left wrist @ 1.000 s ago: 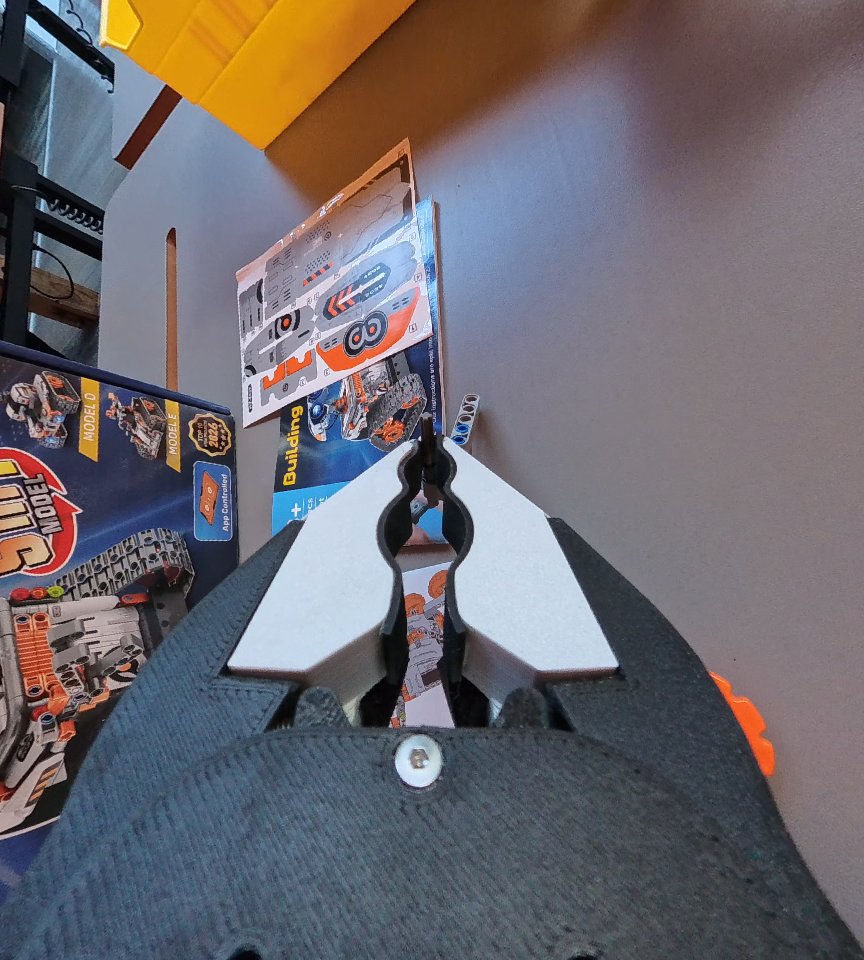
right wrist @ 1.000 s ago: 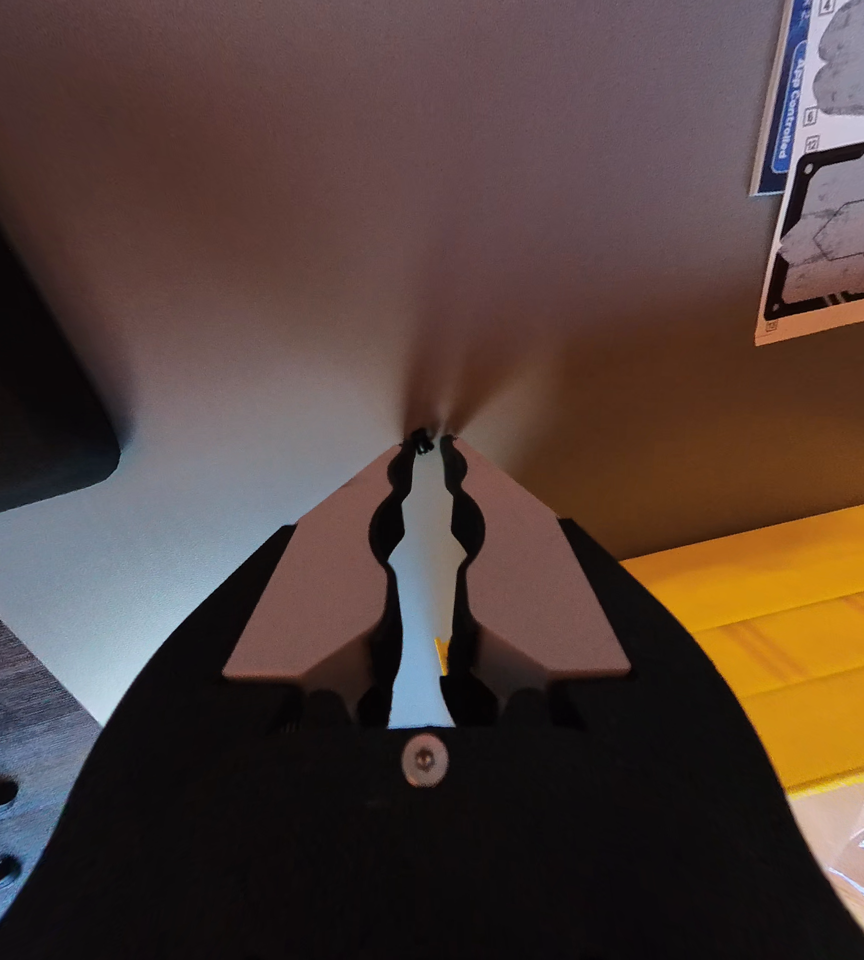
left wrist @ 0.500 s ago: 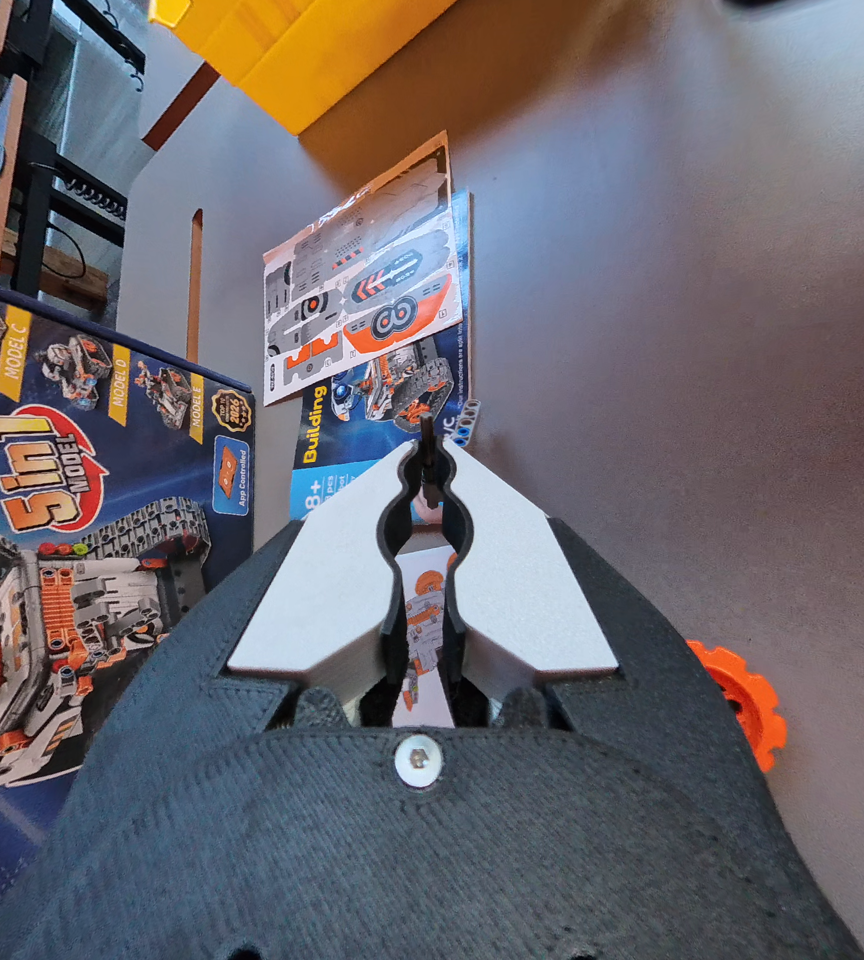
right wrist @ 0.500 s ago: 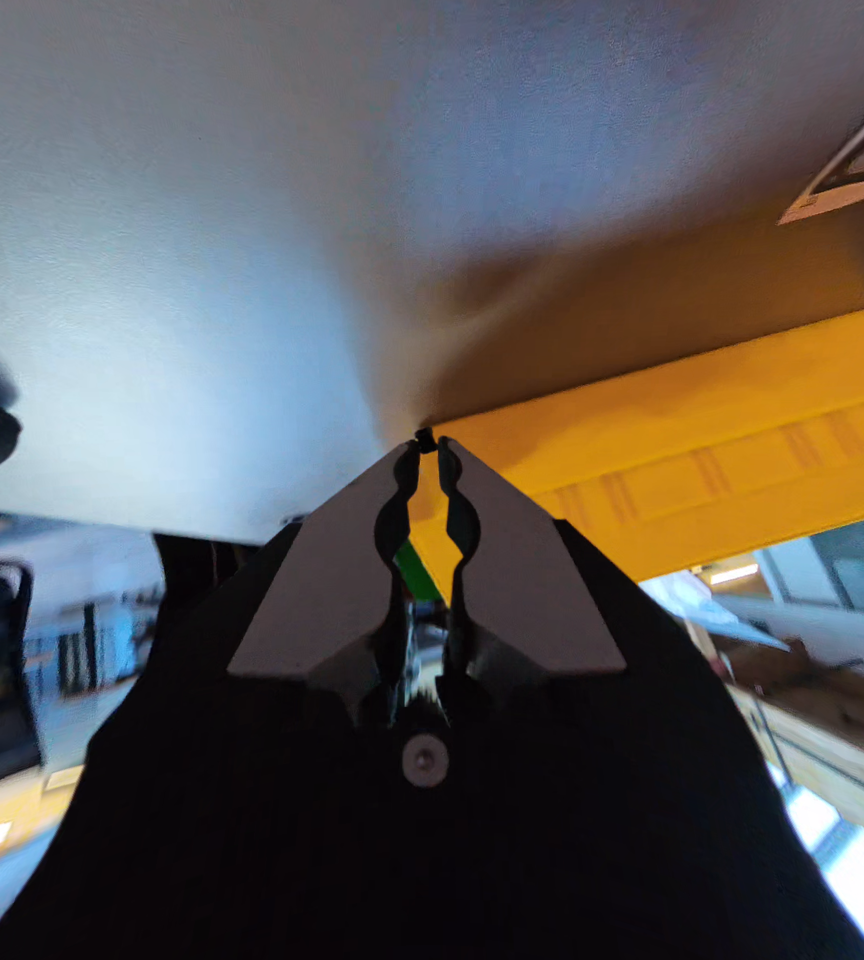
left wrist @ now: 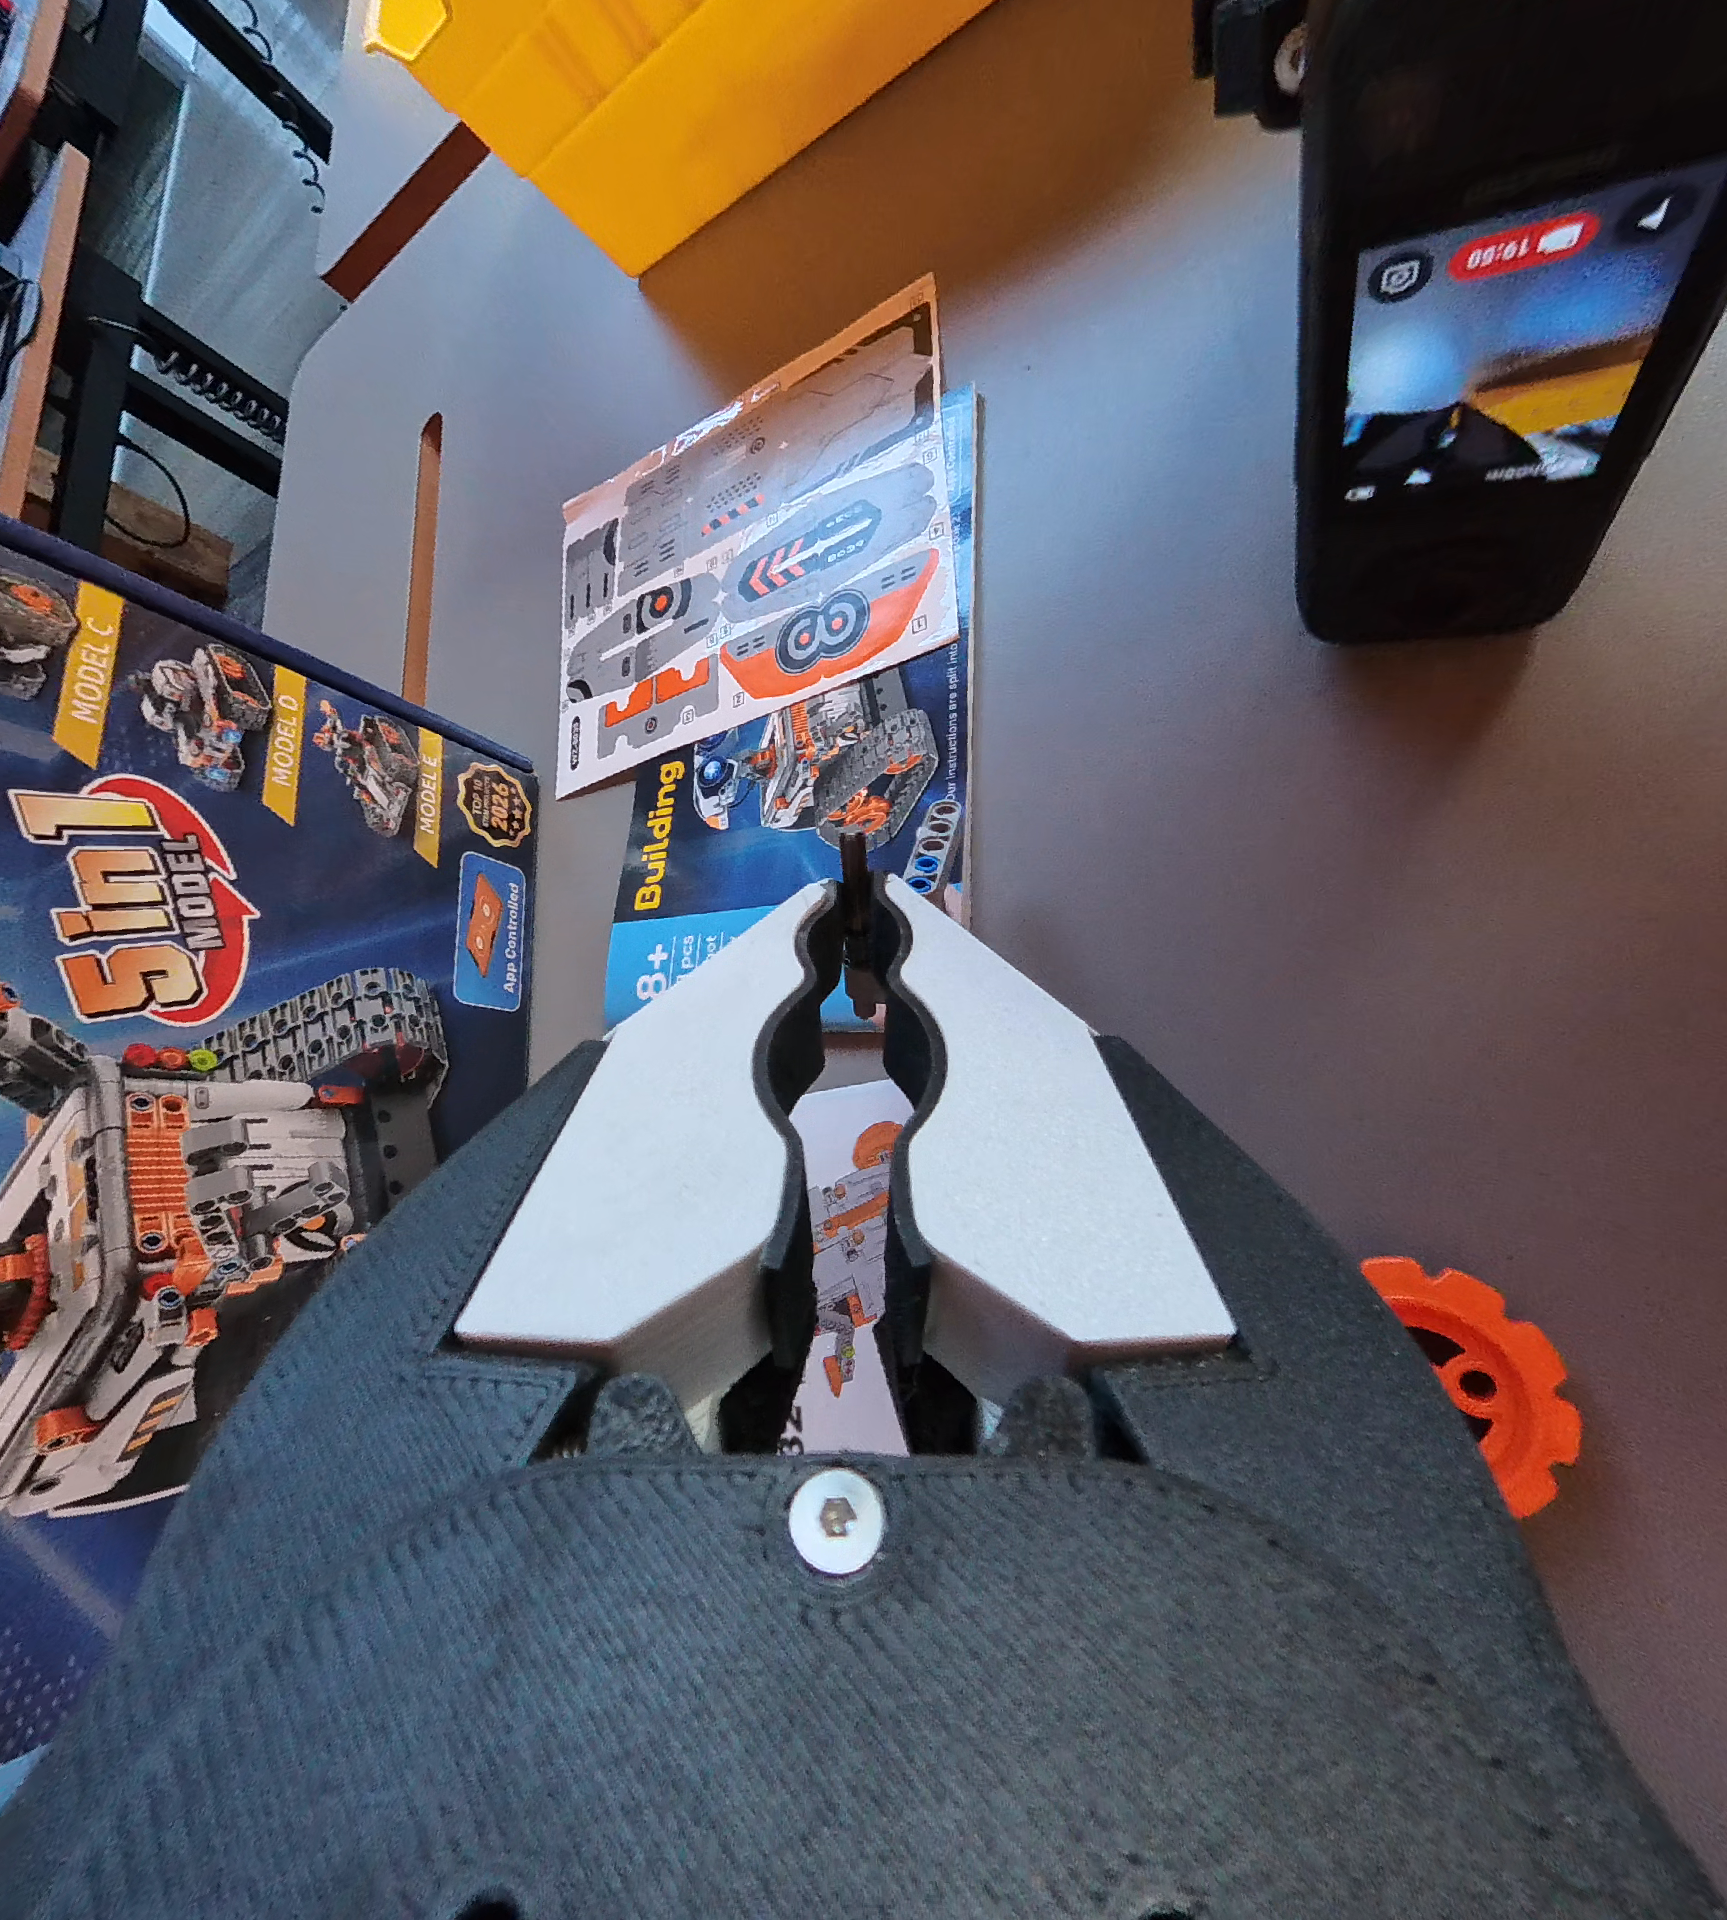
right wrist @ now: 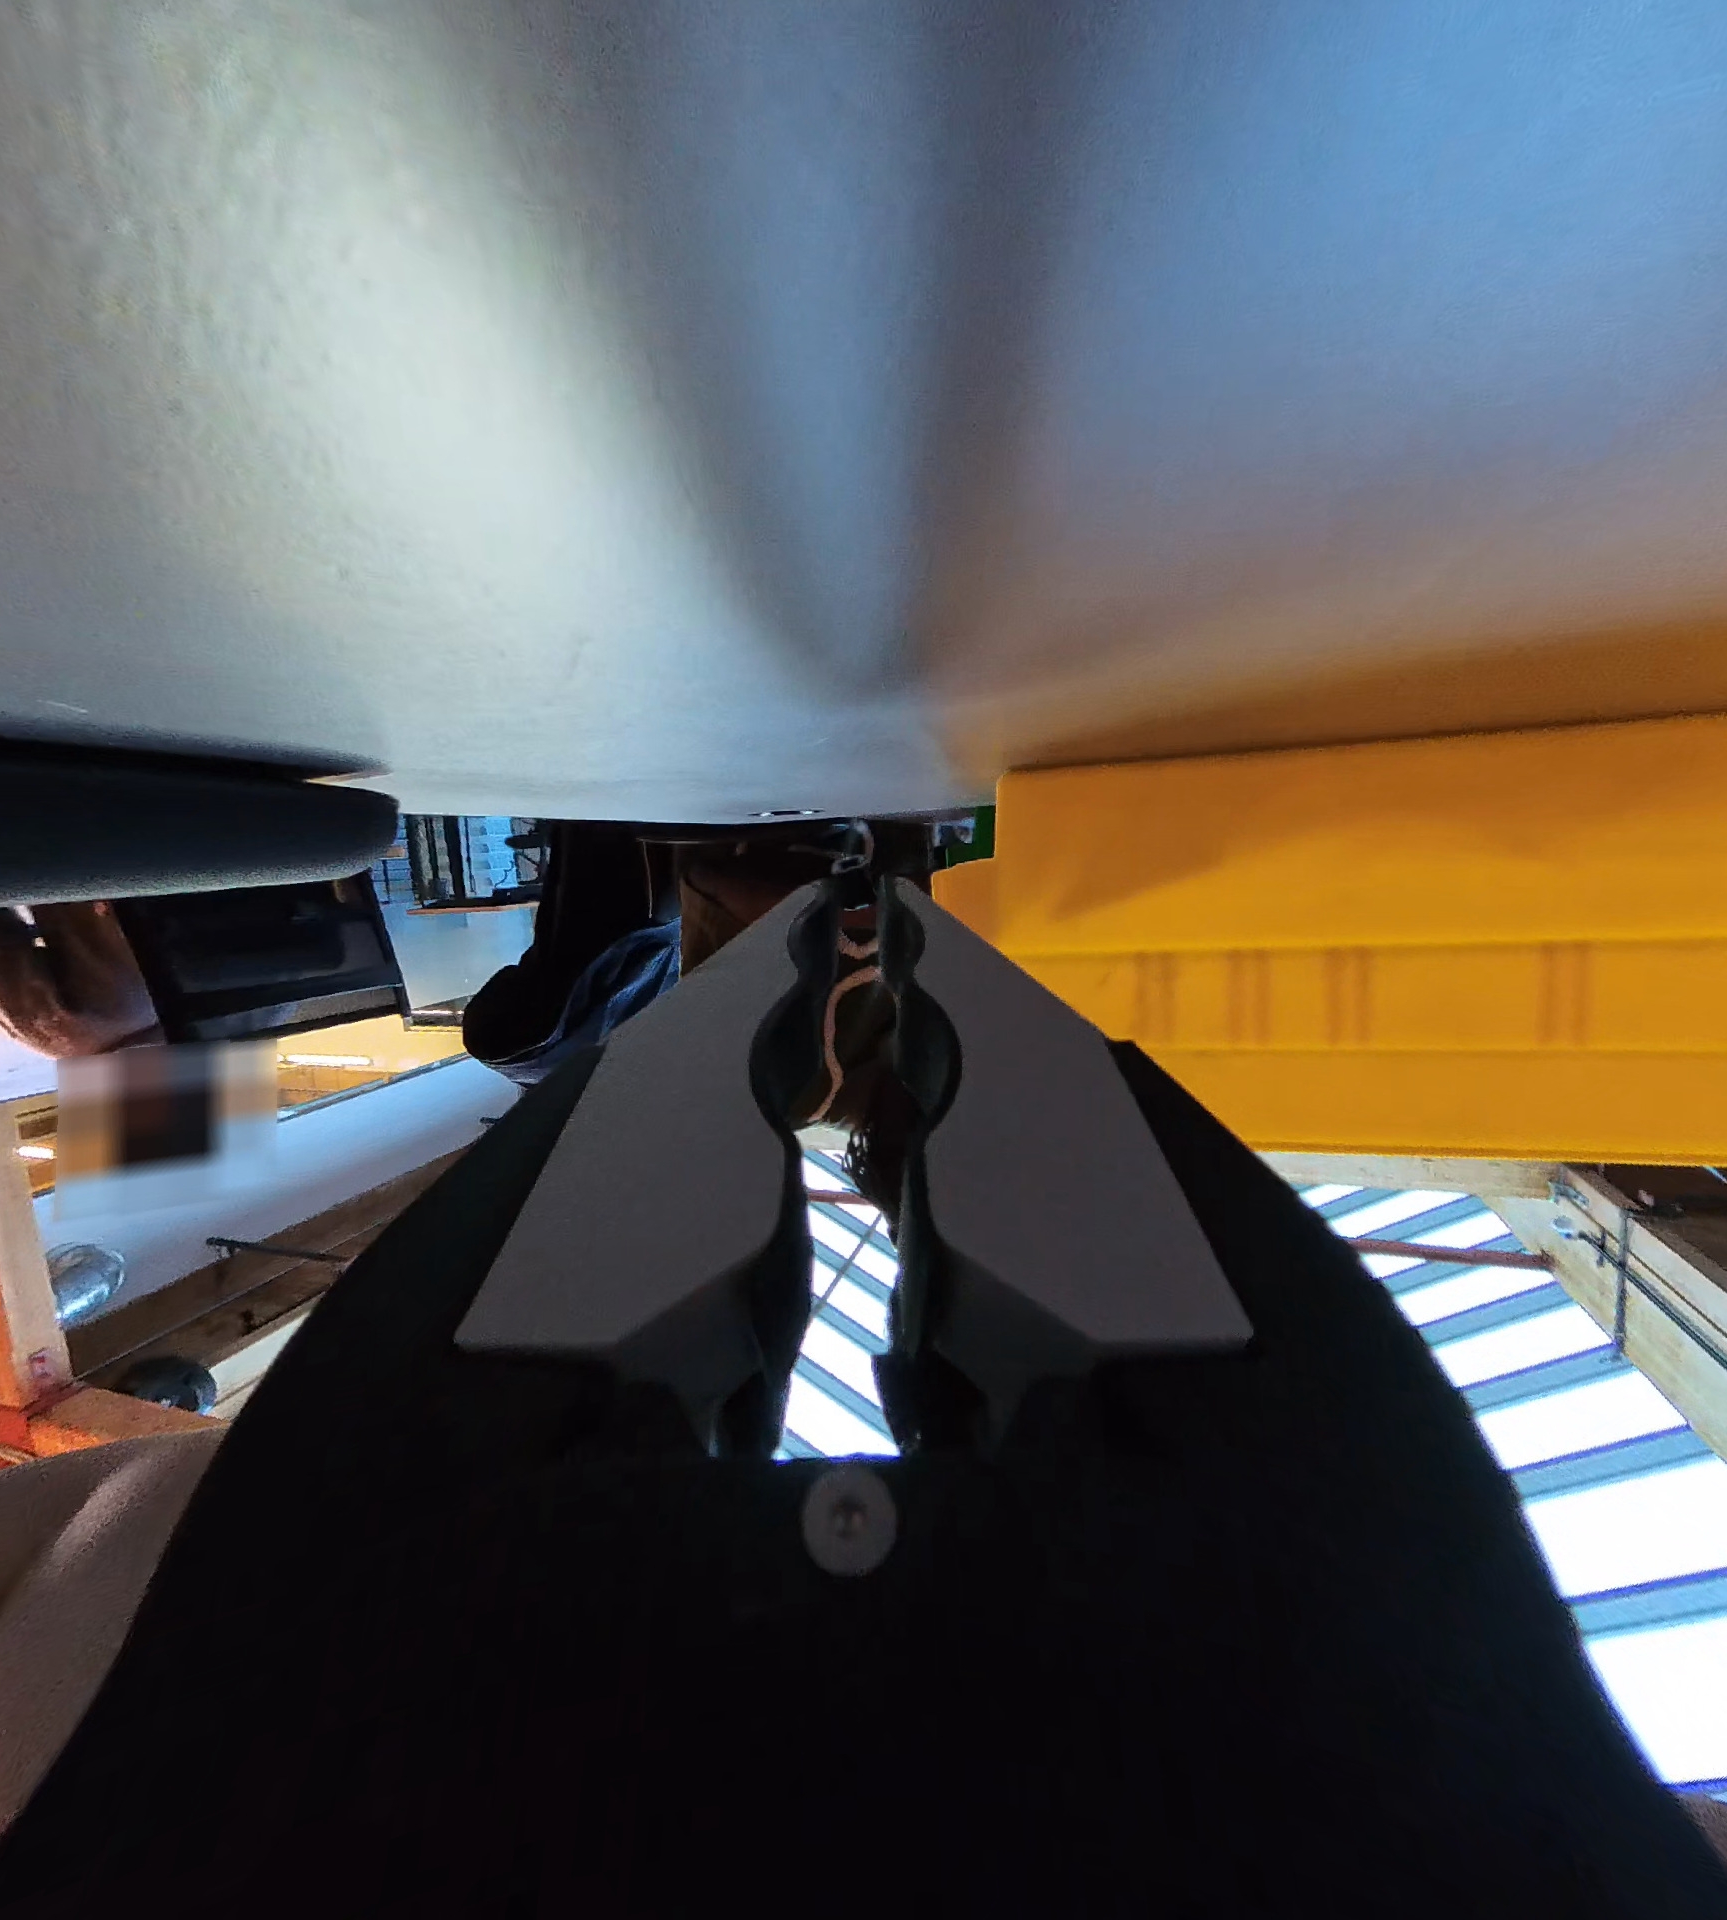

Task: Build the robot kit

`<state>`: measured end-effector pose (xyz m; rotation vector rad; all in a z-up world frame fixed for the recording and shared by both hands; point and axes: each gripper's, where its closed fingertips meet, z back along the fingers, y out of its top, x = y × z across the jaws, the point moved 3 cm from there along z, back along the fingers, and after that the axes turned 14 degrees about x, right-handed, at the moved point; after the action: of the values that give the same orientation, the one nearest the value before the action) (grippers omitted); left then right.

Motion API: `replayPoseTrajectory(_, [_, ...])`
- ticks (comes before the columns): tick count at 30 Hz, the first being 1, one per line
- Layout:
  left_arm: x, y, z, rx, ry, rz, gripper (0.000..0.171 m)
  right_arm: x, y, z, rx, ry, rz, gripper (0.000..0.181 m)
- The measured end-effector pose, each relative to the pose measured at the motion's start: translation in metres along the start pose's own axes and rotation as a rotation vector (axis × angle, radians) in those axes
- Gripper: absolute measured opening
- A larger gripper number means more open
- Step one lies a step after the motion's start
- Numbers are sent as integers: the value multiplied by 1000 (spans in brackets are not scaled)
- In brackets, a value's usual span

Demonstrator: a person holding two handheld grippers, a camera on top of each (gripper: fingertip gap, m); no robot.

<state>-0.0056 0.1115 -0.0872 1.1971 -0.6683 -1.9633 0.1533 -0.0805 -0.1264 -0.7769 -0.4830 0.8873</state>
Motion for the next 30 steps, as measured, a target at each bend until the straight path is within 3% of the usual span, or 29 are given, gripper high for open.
replayPoseTrajectory(16, [-1,-1,0,4,1,8,1,-10,16,-10,128,105,-13,11])
replayPoseTrajectory(24, [1,-4,-1,-7,-7,8,1,-6,10,-9,146,74,-5,19])
replayPoseTrajectory(27, [-1,-4,1,-9,-2,9,1,-13,1,-1,269,135,-27,20])
replayPoseTrajectory(30, [-3,-4,2,0,3,19,1,-15,-5,9,553,170,-93,17])
